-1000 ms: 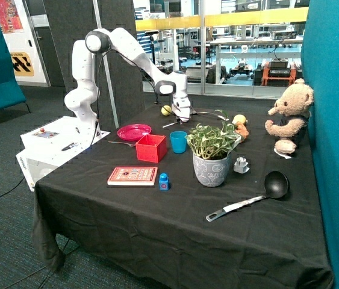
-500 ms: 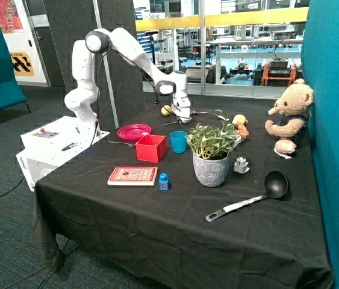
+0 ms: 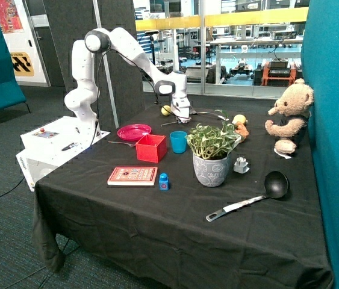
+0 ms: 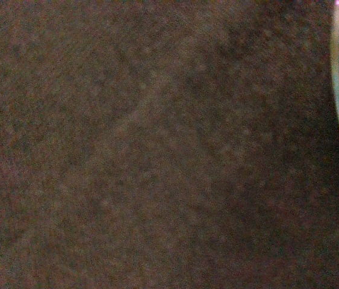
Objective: Set the table
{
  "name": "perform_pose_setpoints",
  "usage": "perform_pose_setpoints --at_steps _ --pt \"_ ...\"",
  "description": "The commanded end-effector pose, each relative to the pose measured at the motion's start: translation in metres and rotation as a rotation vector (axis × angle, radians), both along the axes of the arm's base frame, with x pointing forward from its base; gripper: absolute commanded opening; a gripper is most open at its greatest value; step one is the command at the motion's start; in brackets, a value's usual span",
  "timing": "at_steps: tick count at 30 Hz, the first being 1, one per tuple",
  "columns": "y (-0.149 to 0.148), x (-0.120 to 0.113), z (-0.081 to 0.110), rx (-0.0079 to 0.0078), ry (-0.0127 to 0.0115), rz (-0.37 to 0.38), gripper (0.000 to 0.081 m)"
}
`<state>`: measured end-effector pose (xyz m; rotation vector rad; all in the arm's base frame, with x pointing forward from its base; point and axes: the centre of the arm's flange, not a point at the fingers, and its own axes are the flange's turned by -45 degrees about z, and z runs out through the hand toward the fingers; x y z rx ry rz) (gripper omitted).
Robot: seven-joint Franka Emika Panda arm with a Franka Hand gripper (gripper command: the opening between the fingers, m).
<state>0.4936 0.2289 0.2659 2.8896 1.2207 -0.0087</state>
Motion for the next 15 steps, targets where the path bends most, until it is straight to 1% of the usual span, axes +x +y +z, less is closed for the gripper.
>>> perform_pose_setpoints --at_steps 1,15 --pt "-0.006 0.003 0.008 0.0065 -0.0033 -0.006 0.0000" --pt "-0.011 0.010 0.031 0.0065 -0.0033 -0.018 0.0000"
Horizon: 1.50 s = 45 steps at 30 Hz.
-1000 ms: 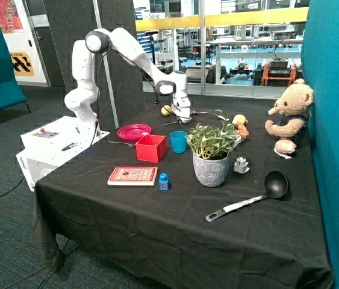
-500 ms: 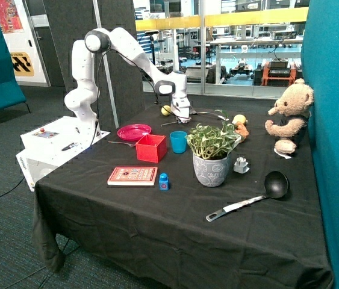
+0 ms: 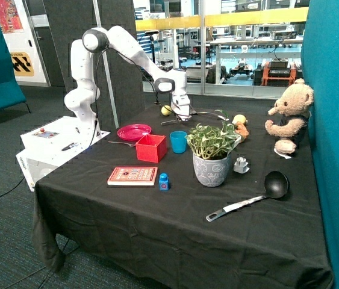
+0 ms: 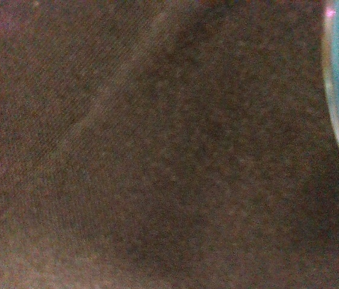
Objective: Set the table
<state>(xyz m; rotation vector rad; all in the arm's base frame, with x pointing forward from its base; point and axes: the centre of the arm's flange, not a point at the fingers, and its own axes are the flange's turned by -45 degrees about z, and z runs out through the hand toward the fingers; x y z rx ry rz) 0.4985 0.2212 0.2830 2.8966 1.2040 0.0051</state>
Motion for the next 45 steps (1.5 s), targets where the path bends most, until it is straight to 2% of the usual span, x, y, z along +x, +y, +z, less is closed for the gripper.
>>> perform_pose_setpoints --at_steps 1,15,37,45 --pt "-0.004 0.005 0.015 0.0031 0.0048 -0.006 0.0000" --pt "-0.028 0.005 0.059 0.0032 0.0047 -0.061 0.0000" --pt "-0.081 -0.016 0.100 0.0034 0.0045 -0.140 0.0000" --pt "-0.112 -0.027 0.106 0.0035 0.0045 -0.185 0.0000"
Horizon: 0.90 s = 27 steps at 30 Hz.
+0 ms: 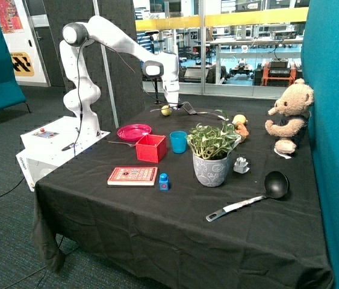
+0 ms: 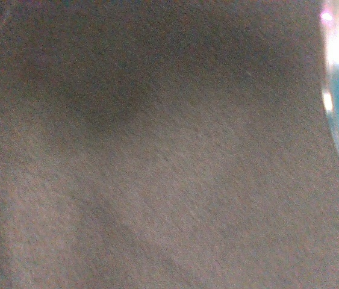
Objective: Set the table
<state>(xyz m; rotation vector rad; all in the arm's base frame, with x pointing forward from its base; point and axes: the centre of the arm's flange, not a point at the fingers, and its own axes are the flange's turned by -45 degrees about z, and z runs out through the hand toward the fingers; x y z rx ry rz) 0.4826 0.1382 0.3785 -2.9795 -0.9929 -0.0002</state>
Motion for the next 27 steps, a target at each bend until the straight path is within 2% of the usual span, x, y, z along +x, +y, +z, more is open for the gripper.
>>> perform_pose_setpoints --at_steps 1,27 --pt "-0.033 -0.013 0.011 -0.0010 -0.0002 -0.052 0.0000" --pt "-0.109 -0.052 0.038 -0.0011 -0.0001 -0.192 0.0000"
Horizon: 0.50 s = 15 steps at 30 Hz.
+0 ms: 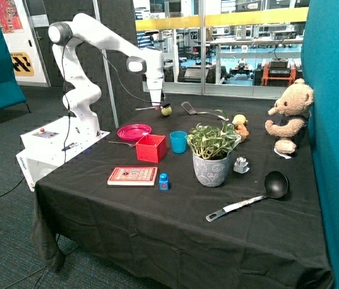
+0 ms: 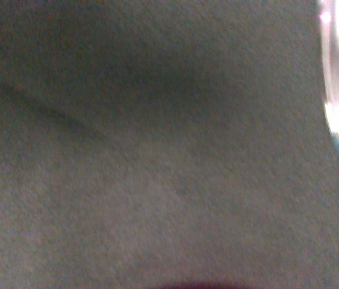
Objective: Set the table
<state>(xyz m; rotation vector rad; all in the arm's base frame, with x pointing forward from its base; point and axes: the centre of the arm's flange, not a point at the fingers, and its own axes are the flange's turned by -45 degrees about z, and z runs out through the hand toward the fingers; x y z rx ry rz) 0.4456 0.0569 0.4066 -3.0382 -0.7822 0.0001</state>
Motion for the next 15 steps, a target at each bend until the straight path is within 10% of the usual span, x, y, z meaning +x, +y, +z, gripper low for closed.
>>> perform_pose_setpoints --at_steps 1,15 --pt "-0.031 -0.017 0.011 -0.0042 -0.0010 -0.054 0.0000" --pt "-0.091 -0.048 0.015 -0.0042 -0.0007 -0.177 0.0000"
